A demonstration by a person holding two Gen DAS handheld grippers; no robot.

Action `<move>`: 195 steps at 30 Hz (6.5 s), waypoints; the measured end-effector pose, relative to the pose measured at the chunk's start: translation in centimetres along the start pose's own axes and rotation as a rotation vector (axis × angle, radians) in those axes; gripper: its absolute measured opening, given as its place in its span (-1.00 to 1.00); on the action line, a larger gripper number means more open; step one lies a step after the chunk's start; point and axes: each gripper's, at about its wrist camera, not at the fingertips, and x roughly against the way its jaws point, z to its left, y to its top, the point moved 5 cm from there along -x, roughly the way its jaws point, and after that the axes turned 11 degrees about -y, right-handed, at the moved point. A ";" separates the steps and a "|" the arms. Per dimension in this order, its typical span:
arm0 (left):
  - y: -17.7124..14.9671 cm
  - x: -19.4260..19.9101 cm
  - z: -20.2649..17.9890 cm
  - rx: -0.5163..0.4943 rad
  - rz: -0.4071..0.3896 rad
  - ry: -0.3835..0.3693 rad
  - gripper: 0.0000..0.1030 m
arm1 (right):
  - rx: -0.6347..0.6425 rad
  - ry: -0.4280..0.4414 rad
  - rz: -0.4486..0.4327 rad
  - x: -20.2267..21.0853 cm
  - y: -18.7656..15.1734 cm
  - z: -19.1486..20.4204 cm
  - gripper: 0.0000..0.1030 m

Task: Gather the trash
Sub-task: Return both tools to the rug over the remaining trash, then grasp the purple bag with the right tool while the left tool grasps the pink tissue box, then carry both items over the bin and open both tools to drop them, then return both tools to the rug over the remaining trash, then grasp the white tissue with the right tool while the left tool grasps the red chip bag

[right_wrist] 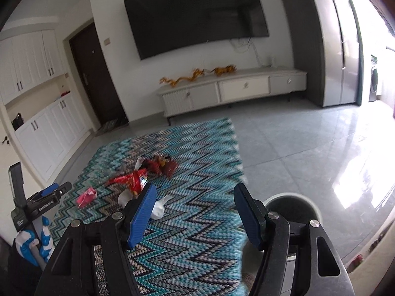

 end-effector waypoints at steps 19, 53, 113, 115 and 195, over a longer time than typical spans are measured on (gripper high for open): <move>-2.3 -9.2 4.3 -0.061 0.185 -0.088 0.46 | 0.301 0.150 0.241 -12.5 -3.1 12.0 0.25; -1.9 -3.6 1.7 -0.035 0.113 -0.205 -0.69 | 0.295 0.273 0.106 -5.8 -1.9 12.3 -0.49; -1.5 -15.0 -42.4 -0.346 0.302 -0.691 -0.13 | -0.354 -0.153 0.134 -8.7 -6.2 -22.1 -0.02; -1.2 -13.6 -42.0 -0.349 0.269 -0.682 -0.13 | -0.340 -0.138 0.114 -7.1 -5.9 -20.8 -0.02; 1.8 -17.2 -11.6 0.061 0.309 -0.387 0.10 | 0.115 0.263 0.255 -13.8 -5.5 5.7 0.08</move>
